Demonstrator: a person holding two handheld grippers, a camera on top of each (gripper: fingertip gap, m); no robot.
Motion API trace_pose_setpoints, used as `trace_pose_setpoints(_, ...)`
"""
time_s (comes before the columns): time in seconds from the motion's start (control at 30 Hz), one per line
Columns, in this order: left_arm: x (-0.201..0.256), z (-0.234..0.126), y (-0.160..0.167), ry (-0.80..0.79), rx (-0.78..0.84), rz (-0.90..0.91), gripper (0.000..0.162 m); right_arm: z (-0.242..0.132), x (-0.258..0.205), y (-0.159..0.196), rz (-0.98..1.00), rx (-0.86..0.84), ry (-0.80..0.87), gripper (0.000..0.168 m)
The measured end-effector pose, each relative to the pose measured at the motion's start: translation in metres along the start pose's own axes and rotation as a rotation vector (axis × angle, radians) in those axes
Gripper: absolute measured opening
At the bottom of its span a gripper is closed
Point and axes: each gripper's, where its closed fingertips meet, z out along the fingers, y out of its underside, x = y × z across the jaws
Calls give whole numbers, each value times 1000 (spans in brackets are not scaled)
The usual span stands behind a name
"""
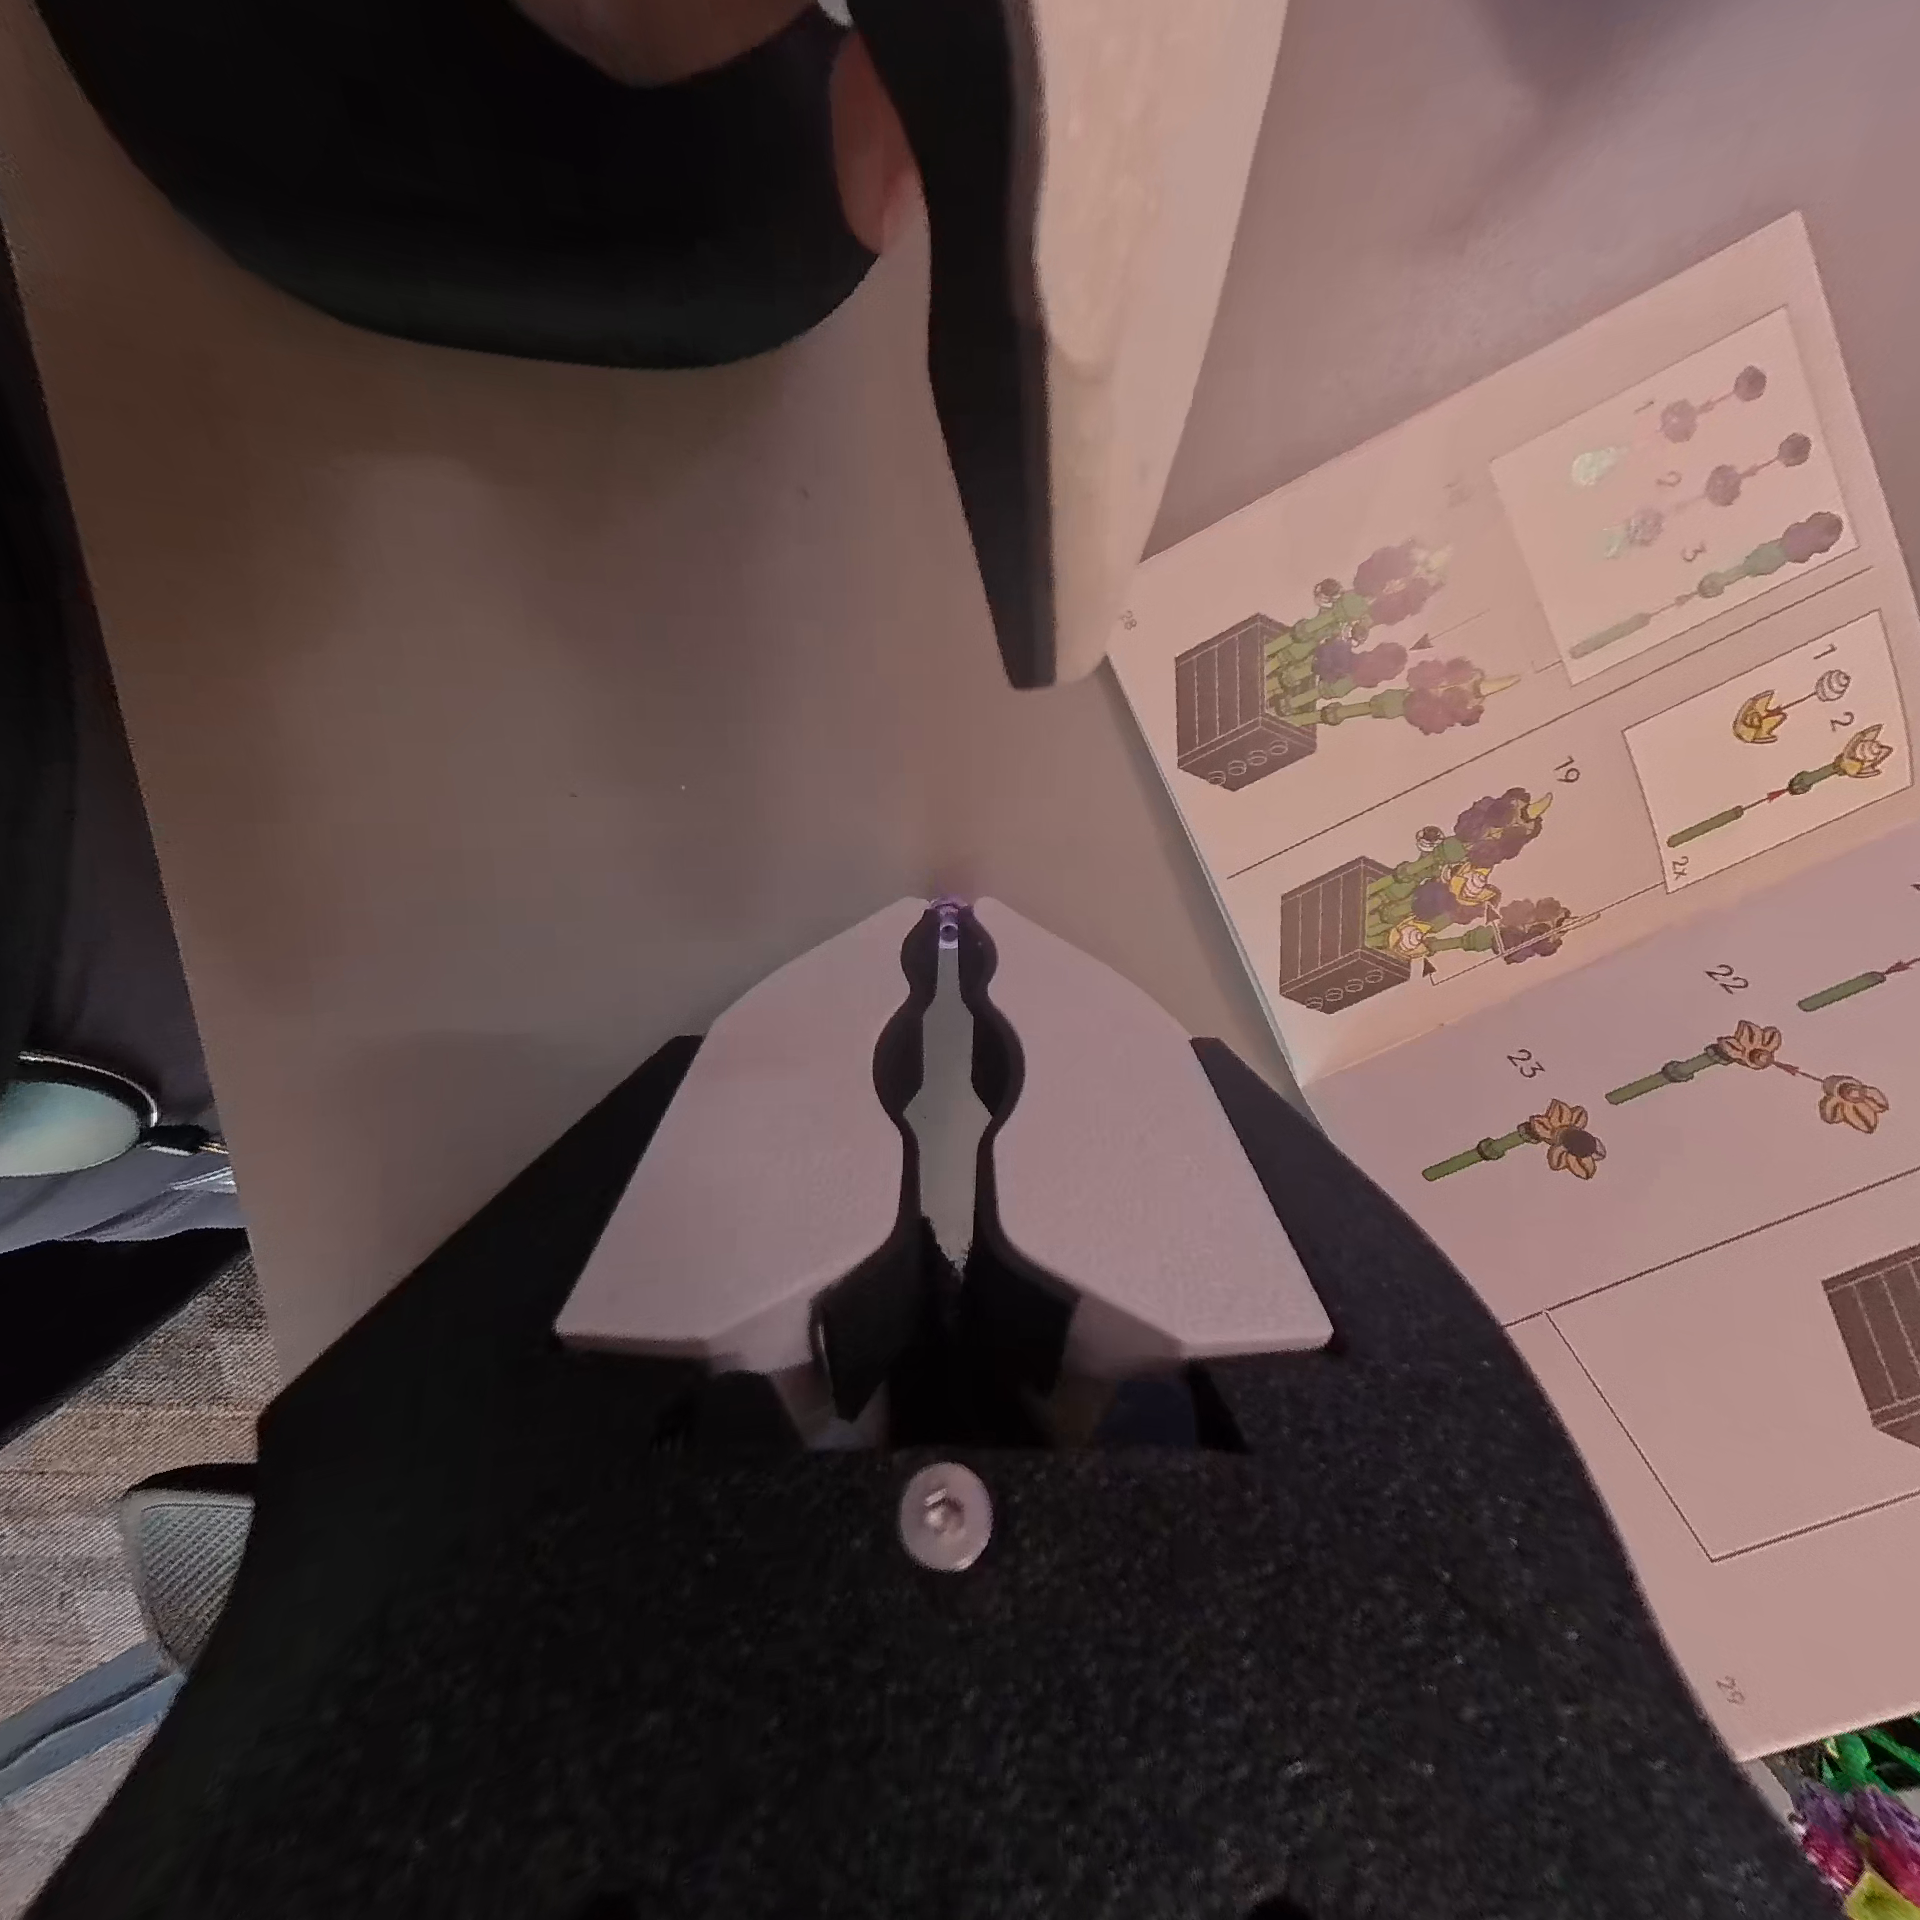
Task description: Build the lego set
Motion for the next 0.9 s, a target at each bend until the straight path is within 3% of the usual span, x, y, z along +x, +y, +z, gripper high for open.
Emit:
trace_pose_setpoints(0.43, -3, -3, -4, -17, 32, -14, 75, 2, -1, 1, 17, -140, 43, 3)
trace_pose_setpoints(0.9, -3, -2, -4, -16, 27, -14, 74, 2, -4, -2, 42, 27, 57, 4)
